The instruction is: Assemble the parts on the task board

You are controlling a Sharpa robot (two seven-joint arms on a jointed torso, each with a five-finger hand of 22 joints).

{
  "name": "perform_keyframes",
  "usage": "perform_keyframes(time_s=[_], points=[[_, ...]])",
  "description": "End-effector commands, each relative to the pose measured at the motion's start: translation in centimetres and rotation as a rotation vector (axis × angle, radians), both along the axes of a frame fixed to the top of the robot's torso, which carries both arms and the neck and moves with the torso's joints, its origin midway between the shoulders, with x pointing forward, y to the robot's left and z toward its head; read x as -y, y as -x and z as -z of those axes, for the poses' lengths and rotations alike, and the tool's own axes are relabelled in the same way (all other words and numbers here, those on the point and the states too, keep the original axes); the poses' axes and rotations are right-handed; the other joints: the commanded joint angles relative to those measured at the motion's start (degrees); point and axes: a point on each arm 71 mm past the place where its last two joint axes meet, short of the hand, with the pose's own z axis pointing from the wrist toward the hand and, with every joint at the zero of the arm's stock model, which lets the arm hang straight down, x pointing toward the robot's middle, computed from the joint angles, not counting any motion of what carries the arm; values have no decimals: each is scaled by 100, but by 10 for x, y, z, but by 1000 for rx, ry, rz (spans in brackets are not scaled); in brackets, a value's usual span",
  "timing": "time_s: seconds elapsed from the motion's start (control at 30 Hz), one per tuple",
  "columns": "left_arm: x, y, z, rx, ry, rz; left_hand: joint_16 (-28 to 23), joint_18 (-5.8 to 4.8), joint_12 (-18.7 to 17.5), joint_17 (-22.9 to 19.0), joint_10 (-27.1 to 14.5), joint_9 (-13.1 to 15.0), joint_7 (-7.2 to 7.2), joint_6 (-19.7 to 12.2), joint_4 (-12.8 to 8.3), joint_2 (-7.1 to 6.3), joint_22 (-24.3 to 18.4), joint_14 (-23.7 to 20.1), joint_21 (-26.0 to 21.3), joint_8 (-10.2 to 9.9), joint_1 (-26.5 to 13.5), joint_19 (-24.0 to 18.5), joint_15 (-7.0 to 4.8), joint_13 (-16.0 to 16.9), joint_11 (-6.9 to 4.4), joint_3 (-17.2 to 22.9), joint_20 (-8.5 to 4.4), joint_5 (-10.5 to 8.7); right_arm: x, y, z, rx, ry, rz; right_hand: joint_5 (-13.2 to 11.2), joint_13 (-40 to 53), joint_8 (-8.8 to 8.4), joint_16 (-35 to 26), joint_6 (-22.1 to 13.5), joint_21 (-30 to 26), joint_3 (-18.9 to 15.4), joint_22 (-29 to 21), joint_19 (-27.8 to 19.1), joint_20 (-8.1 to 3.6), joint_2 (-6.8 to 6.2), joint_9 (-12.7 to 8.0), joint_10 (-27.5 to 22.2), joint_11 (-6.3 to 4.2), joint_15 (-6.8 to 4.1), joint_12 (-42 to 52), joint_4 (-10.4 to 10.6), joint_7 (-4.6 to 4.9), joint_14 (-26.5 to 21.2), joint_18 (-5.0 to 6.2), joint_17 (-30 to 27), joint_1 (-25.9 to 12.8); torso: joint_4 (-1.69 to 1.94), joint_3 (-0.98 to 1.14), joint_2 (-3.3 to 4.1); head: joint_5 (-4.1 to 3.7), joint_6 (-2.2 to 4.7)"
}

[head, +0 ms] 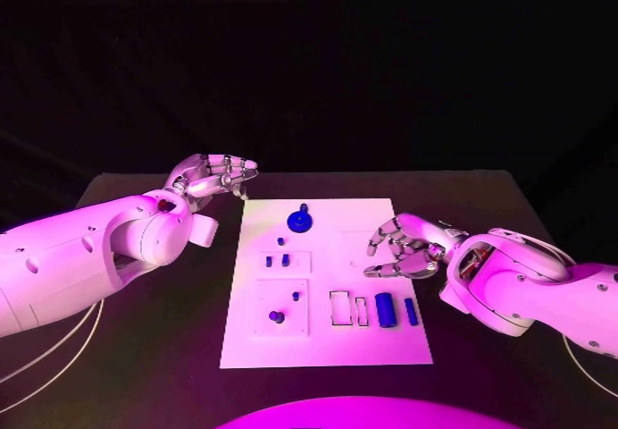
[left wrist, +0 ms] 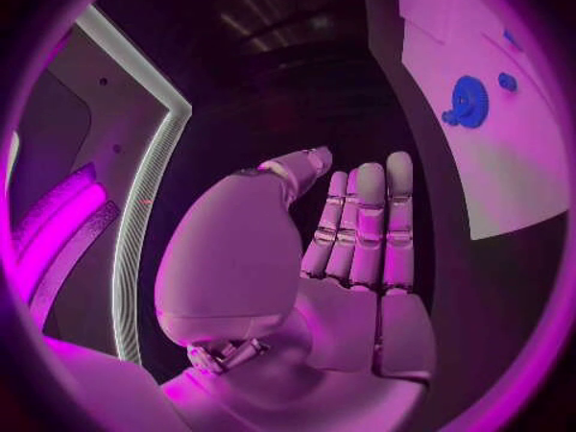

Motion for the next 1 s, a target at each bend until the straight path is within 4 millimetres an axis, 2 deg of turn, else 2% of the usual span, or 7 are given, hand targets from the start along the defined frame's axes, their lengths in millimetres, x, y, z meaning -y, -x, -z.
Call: perform_keyframes(time_s=[0.03,0.07,0.13,0.27,0.53,0.67,1.0], points=[[4,2,-2,19,15,28,28,80,30,-7,-36,8,1,-54,13,19,-9,-38,-26,27,-45,-12,-2,-8,2,-35,47,-11,11,8,10,-132,46,54,-8,661,130,101,-15,134,-123,1210,453,-24,104,70,208,9,-28,504,16,-38,387,-101,380,-32,-16,-9,-16,-119,-18],[4,3,-2,18,16,30,28,80,30,-7,-36,8,1,-54,13,19,-9,-38,-26,27,-45,-12,-2,-8,2,-35,47,-11,17,10,11,-140,66,72,-25,861,166,140,-19,190,-180,1251,473,-25,136,88,300,-1,-26,648,24,-35,405,-115,490,-89,-22,-12,-20,-156,-20],[5,4,-2,17,17,34,28,80,35,-9,-41,8,2,-59,18,16,-10,-43,-29,29,-52,-15,-1,-9,4,-40,48,-12,22,13,14,-151,91,91,-30,994,209,169,-28,249,-267,1296,496,-24,178,107,351,-2,-26,737,29,-39,416,-130,571,-172,-31,-17,-28,-175,-26],[7,5,-1,16,19,40,28,80,35,-9,-41,8,2,-59,18,16,-10,-43,-29,29,-52,-15,-1,-9,4,-40,48,-12,27,21,23,-181,126,113,33,1119,251,196,-36,308,-401,1341,518,-25,244,122,404,-7,-28,816,32,-45,428,-145,651,-288,-36,-27,-43,-181,-56],[5,6,-1,14,18,38,28,80,35,-9,-41,8,2,-59,18,16,-10,-43,-29,29,-52,-15,-1,-9,4,-40,48,-12,26,31,39,-221,156,133,-72,1222,314,223,-11,385,-645,1398,547,-29,306,136,447,-19,-36,865,43,-63,439,-165,732,-594,-33,-26,-37,-135,-91],[4,6,-1,12,16,36,29,79,41,-10,-47,8,3,-65,23,16,-12,-48,-33,32,-57,-18,1,-9,5,-44,50,-12,25,32,42,-229,166,135,-110,1337,419,239,102,445,-726,1440,570,-47,326,188,521,-56,-63,941,44,-110,448,-180,782,-769,-32,-24,-37,-112,-96],[4,6,-1,10,16,38,29,79,41,-10,-47,8,3,-65,23,16,-12,-48,-33,32,-57,-18,1,-9,5,-44,50,-12,16,34,53,-255,173,116,-154,1368,502,248,163,471,-774,1459,580,-74,321,254,537,-92,-94,947,49,-149,453,-187,816,-965,-42,-23,-36,-78,-111]])
